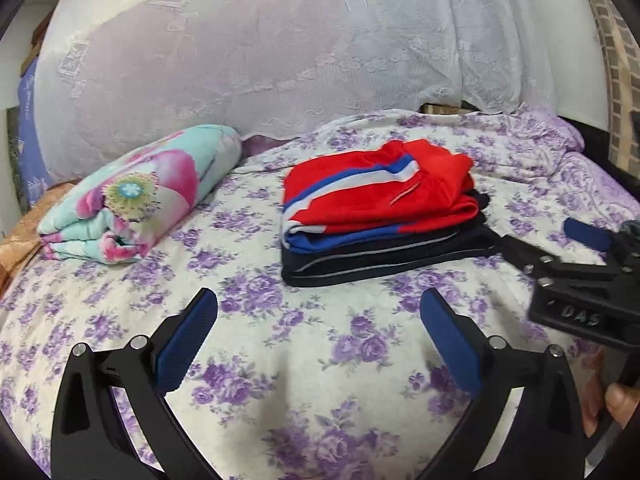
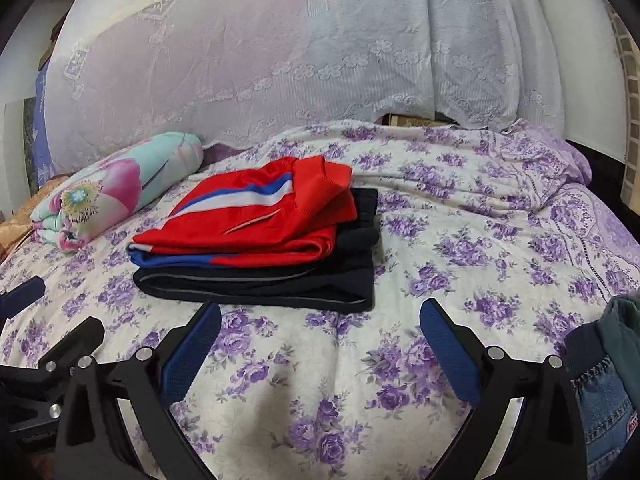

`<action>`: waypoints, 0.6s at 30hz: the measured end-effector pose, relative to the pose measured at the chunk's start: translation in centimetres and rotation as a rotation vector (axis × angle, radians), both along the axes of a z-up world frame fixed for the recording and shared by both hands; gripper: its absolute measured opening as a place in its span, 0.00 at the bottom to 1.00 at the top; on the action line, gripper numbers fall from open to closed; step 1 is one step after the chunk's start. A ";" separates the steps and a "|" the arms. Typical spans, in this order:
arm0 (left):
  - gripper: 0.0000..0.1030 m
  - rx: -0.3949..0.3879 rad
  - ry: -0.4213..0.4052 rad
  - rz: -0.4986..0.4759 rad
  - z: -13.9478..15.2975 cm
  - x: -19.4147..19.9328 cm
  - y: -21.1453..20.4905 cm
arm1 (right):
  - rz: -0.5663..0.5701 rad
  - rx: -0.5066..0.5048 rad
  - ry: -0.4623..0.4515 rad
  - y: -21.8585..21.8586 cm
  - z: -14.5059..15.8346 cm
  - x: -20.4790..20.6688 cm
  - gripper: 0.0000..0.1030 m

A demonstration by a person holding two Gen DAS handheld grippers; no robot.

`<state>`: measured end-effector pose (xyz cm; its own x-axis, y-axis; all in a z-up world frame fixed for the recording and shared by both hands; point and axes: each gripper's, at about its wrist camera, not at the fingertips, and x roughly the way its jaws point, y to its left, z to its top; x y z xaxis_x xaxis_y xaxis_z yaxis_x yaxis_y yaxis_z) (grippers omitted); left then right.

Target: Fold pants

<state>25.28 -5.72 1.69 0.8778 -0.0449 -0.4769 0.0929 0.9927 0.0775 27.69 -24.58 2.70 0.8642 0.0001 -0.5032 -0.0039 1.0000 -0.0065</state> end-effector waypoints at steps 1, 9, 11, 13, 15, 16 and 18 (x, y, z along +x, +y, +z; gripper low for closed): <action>0.96 0.000 0.009 -0.007 -0.1 0.2 -0.1 | 0.007 0.000 0.007 0.1 -0.1 0.2 0.97; 0.96 0.032 0.015 -0.042 -0.4 0.5 -1.0 | 0.035 -0.015 0.027 0.7 -0.3 0.6 0.97; 0.96 0.035 0.003 -0.041 -0.3 0.3 -1.1 | 0.035 -0.015 0.029 0.7 -0.4 0.6 0.97; 0.96 0.035 0.000 -0.044 -0.3 0.3 -1.1 | 0.035 -0.015 0.029 0.7 -0.4 0.6 0.97; 0.96 0.035 -0.001 -0.044 -0.3 0.3 -1.1 | 0.035 -0.015 0.029 0.7 -0.4 0.6 0.97; 0.96 0.035 -0.002 -0.044 -0.3 0.3 -1.1 | 0.036 -0.015 0.029 0.7 -0.4 0.6 0.97; 0.96 0.033 -0.004 -0.043 -0.3 0.3 -1.0 | 0.036 -0.015 0.030 0.7 -0.4 0.6 0.97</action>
<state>25.56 -6.75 1.40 0.8771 -0.0667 -0.4756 0.1346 0.9848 0.1102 28.32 -23.84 2.26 0.8484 0.0227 -0.5289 -0.0400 0.9990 -0.0213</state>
